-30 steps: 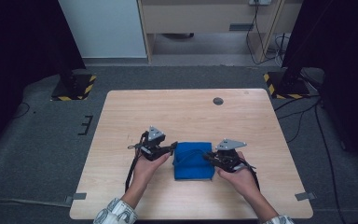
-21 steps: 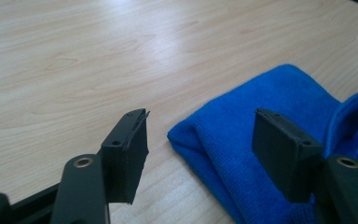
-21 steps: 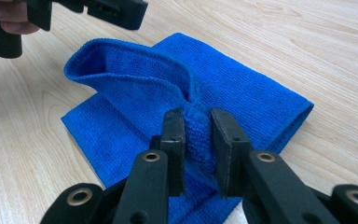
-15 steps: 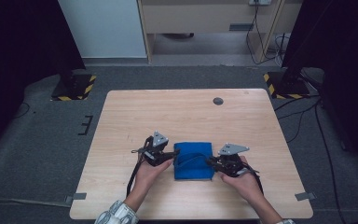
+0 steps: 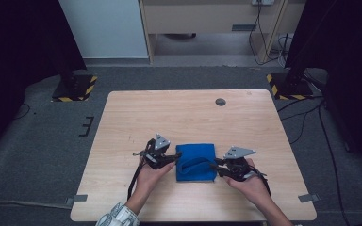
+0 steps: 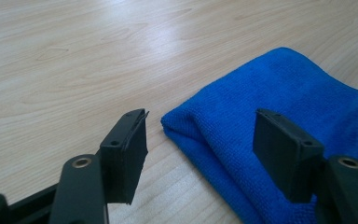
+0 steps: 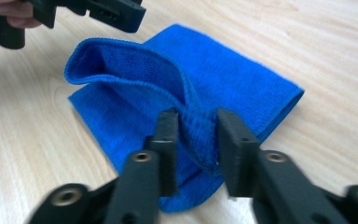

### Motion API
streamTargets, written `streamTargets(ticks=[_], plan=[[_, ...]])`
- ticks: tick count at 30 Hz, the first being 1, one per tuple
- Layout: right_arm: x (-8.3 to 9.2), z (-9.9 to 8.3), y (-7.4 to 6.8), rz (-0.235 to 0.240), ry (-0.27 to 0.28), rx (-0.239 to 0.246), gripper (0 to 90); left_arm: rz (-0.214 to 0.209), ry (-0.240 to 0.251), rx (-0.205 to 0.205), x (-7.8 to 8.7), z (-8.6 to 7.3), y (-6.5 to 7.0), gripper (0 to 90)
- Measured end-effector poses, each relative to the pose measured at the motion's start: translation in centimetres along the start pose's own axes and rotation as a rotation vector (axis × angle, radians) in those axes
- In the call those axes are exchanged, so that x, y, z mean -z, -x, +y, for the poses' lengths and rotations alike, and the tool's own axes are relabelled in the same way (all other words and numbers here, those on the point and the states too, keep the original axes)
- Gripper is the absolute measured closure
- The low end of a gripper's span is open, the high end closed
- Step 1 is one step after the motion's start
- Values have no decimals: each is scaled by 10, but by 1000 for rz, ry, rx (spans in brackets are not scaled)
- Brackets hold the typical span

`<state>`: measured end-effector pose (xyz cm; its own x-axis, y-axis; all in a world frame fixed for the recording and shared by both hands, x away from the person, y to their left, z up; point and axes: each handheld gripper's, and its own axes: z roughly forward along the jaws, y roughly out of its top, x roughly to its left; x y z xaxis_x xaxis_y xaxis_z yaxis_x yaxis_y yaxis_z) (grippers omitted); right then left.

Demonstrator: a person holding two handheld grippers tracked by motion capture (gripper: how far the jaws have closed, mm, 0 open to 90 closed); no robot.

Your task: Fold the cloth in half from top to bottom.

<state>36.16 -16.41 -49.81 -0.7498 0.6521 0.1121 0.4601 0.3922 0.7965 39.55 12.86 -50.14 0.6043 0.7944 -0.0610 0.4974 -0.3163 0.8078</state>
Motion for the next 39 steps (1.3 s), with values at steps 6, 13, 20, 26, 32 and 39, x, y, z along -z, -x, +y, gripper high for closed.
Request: streamTargets(ticks=[6, 13, 20, 26, 32, 39], plan=[[8, -1, -1, 13, 17, -22, 558, -13, -15, -16, 0, -6, 5, 341], [8, 2, 1, -15, 30, -45, 501, -22, -6, -38, -1, -7, 15, 322], [-13, 5, -2, -54, 6, -40, 398, -11, -26, -75, -3, -16, 26, 289], [-26, 0, -11, -80, -41, 20, 332, -3, -69, -130, -3, -25, 33, 245], [-34, -5, -17, -96, -79, 84, 279, 19, -63, -134, -3, -25, 33, 162], [-34, 1, -14, -111, -51, 73, 156, 30, -8, -68, 3, -17, 23, 76]])
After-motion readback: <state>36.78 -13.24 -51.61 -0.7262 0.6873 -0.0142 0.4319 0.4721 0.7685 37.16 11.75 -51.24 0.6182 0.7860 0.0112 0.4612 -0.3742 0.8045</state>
